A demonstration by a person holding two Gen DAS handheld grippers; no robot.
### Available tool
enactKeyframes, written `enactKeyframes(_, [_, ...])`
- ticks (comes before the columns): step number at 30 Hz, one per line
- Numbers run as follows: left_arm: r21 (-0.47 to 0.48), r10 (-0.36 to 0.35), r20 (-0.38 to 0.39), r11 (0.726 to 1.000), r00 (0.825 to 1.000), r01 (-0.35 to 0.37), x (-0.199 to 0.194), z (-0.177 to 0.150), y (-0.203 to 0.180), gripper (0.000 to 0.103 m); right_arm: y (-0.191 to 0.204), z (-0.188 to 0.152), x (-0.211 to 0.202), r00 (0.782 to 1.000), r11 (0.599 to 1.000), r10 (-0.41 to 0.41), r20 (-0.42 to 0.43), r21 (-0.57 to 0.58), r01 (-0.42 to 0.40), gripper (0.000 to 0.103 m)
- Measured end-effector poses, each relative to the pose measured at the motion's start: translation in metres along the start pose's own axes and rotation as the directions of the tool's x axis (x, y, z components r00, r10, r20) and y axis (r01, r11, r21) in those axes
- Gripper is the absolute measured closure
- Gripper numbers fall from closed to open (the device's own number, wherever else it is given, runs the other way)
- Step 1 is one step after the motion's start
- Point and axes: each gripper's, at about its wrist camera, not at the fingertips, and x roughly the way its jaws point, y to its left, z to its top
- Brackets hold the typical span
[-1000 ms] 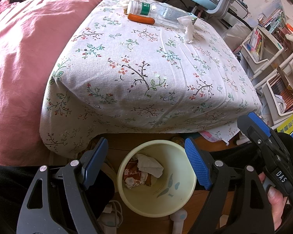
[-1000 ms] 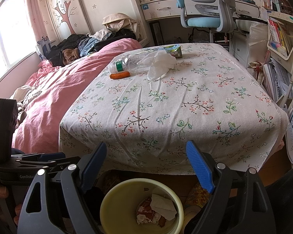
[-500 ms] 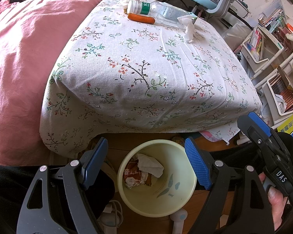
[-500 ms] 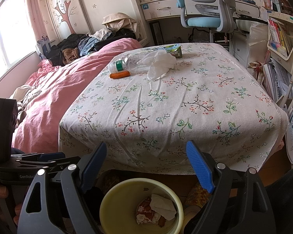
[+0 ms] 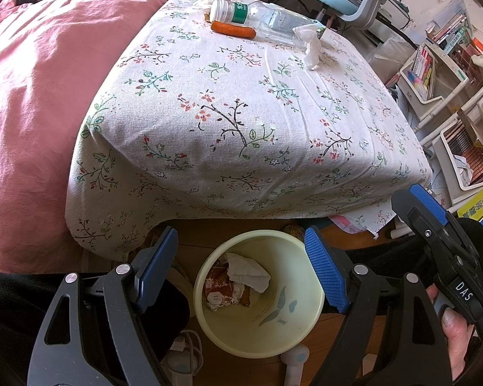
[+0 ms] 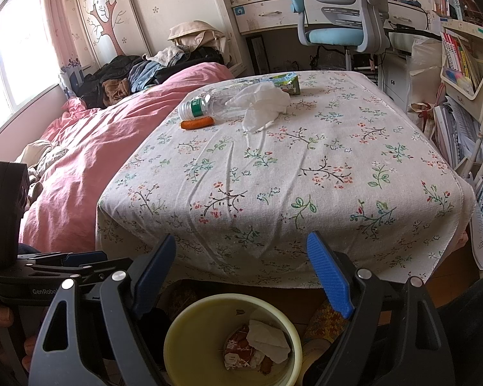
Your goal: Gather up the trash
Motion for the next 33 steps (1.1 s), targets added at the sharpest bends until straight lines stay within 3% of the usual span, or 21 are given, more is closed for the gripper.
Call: enactKeyframes(33, [-0.007,-0.001,0.008,1.000,1.000,0.001,-0.0012,0.0009,0.0007,0.025,-0.0016,0.0002,-0.0012,1.000,1.000,-0.002,0.001,-0.003,0.002,0.023])
